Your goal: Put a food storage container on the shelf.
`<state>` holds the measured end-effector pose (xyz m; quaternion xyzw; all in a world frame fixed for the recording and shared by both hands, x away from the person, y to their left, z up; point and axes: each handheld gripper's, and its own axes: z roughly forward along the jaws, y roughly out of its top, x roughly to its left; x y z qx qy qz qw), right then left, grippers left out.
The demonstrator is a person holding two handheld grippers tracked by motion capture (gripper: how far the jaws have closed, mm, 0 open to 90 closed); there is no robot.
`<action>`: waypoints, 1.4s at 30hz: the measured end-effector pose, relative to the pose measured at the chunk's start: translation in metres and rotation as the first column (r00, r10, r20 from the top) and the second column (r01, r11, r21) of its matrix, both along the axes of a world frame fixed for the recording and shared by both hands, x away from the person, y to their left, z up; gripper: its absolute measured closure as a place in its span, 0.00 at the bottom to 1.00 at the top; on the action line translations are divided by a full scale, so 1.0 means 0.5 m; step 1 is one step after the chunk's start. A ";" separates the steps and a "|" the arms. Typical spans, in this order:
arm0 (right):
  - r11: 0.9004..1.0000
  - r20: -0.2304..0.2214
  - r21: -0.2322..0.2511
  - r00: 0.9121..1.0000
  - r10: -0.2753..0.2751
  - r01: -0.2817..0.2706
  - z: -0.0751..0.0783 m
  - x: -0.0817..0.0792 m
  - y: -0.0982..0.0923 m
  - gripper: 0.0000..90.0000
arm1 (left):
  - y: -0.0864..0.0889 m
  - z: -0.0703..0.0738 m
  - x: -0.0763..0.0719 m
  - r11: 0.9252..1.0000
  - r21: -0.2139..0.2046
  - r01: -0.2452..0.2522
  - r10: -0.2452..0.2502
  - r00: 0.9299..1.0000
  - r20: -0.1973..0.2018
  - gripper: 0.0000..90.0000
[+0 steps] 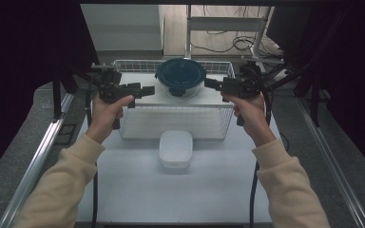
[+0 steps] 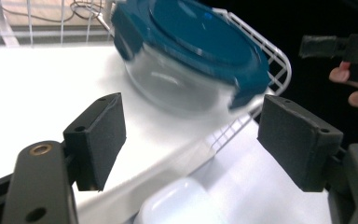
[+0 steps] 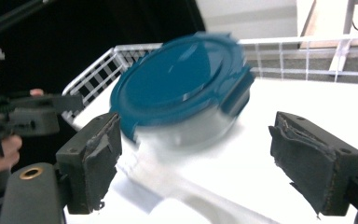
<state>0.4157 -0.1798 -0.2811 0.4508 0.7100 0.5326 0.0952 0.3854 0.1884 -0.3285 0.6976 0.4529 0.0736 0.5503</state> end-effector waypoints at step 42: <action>0.959 -0.084 -0.236 0.986 0.142 -0.158 -0.381 -0.274 -0.081 0.25 | 0.002 -0.333 -0.281 0.956 0.284 0.076 -0.052 0.994 -0.092 0.32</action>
